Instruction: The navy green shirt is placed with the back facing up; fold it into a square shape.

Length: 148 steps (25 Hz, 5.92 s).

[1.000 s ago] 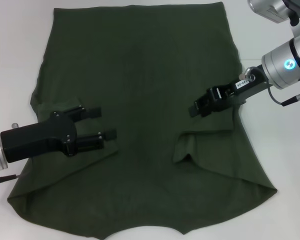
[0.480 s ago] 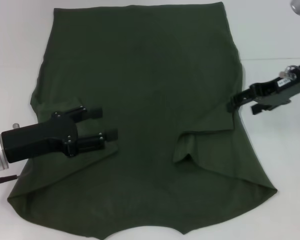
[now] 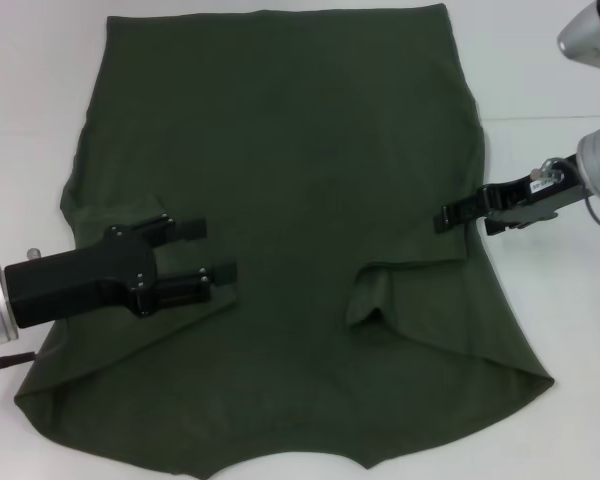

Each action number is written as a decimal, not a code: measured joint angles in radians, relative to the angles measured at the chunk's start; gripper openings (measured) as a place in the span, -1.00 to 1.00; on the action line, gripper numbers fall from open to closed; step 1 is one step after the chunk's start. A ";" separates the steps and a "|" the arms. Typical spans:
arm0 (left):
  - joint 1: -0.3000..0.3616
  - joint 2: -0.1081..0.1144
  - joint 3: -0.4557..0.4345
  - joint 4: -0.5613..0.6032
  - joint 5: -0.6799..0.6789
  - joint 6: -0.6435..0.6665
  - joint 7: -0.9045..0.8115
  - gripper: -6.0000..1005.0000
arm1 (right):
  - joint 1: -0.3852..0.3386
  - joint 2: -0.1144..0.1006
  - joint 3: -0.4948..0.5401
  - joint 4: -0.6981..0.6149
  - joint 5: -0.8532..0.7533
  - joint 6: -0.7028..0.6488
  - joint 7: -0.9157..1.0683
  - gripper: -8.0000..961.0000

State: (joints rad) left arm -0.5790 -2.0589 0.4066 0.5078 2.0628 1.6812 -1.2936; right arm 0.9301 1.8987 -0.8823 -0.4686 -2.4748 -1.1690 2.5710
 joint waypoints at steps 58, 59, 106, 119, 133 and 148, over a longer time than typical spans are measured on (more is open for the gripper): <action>-0.006 0.040 -0.010 0.130 -0.083 0.161 -0.487 0.71 | -0.185 -0.132 0.243 -0.026 0.603 -0.401 -0.353 0.94; -0.009 0.053 -0.010 0.151 -0.076 0.179 -0.563 0.71 | -0.188 -0.136 0.239 -0.030 0.584 -0.422 -0.351 0.94; -0.031 0.161 -0.075 0.259 0.678 0.052 -1.088 0.71 | -0.088 -0.115 0.105 -0.036 0.331 -0.477 -0.300 0.90; -0.038 0.146 -0.029 0.192 0.688 -0.006 -1.084 0.71 | -0.086 -0.113 0.100 -0.036 0.330 -0.476 -0.299 0.90; -0.045 0.142 -0.015 0.187 0.688 -0.028 -1.093 0.58 | -0.085 -0.113 0.100 -0.034 0.330 -0.464 -0.300 0.90; -0.050 0.136 0.021 0.173 0.688 -0.067 -1.107 -0.15 | -0.085 -0.112 0.097 -0.035 0.330 -0.456 -0.304 0.90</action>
State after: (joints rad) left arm -0.6290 -1.9233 0.4276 0.6810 2.7504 1.6140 -2.4006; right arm 0.8453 1.7870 -0.7850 -0.5031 -2.1445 -1.6248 2.2672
